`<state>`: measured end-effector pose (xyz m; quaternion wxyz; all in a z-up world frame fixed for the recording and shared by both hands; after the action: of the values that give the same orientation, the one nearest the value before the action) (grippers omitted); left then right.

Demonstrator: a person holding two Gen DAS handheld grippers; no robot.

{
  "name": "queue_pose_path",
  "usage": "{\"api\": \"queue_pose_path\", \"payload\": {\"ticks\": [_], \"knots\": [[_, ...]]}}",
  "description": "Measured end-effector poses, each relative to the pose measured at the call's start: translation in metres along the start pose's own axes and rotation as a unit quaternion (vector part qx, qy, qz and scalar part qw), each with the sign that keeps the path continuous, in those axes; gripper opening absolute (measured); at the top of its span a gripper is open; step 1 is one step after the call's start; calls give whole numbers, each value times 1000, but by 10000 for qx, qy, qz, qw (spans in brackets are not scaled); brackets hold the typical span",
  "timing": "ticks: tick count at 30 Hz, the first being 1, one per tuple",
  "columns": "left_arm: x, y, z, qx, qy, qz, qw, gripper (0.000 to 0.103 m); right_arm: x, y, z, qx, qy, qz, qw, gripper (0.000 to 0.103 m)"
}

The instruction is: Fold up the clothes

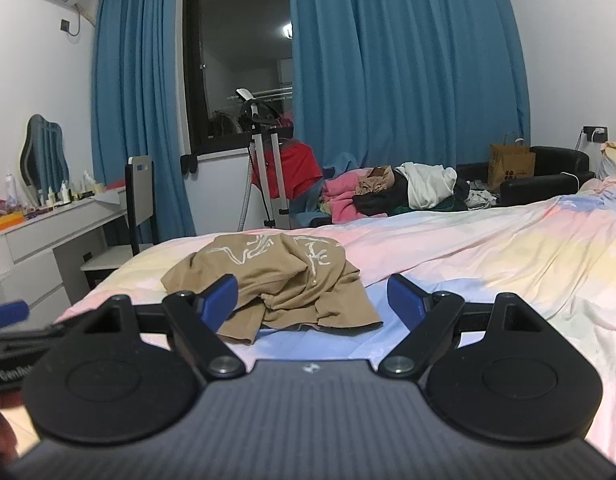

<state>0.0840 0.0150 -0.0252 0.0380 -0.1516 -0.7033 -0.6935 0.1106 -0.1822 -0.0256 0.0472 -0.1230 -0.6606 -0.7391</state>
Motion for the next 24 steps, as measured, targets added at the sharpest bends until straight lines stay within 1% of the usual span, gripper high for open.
{"api": "queue_pose_path", "payload": {"ticks": [4, 6, 9, 12, 15, 17, 19, 21, 22, 23, 24], "knots": [[0, 7, -12, -53, 14, -26, 10000, 100, 5, 5, -4, -75, -145, 125, 9998, 83], [-7, 8, -15, -76, 94, 56, 9999, 100, 5, 6, -10, -168, -267, 277, 9991, 83], [-30, -1, -19, -207, 40, 256, 9994, 99, -1, 1, -22, -483, -266, 527, 9971, 83], [-61, -19, -22, -789, 86, 478, 9957, 95, -7, -6, -35, -612, -334, 675, 9953, 83], [-90, -31, -23, -1098, -196, 421, 9929, 95, -16, -12, -42, -756, -302, 747, 9939, 83], [-110, -33, -25, -1330, -200, 486, 9897, 95, -24, -18, -45, -825, -260, 831, 9928, 83], [-133, -31, -30, -1522, -283, 504, 9867, 95, -34, -23, -47, -877, -203, 941, 9915, 84], [-162, -29, -35, -1746, -311, 514, 9828, 93, -45, -29, -50, -928, -146, 1053, 9900, 83], [-176, -29, -37, -1816, -299, 547, 9814, 89, -50, -32, -51, -963, -126, 1107, 9891, 83], [-192, -32, -38, -1855, -283, 629, 9802, 82, -55, -35, -53, -1000, -107, 1160, 9881, 83], [-208, -35, -38, -1895, -270, 712, 9789, 79, -62, -38, -54, -1042, -97, 1233, 9868, 84]]}}
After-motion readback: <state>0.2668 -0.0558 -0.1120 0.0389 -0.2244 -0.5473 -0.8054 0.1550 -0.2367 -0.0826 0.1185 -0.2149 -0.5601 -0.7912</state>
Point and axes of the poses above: each gripper's, at about its wrist camera, not at the fingertips, and x roughly against the way its jaws point, z to its left, y to its top, the point moved 10 cm from there along -x, roughly the way its jaws point, and after that the axes turned 8 degrees about -y, right-handed, at the moved point
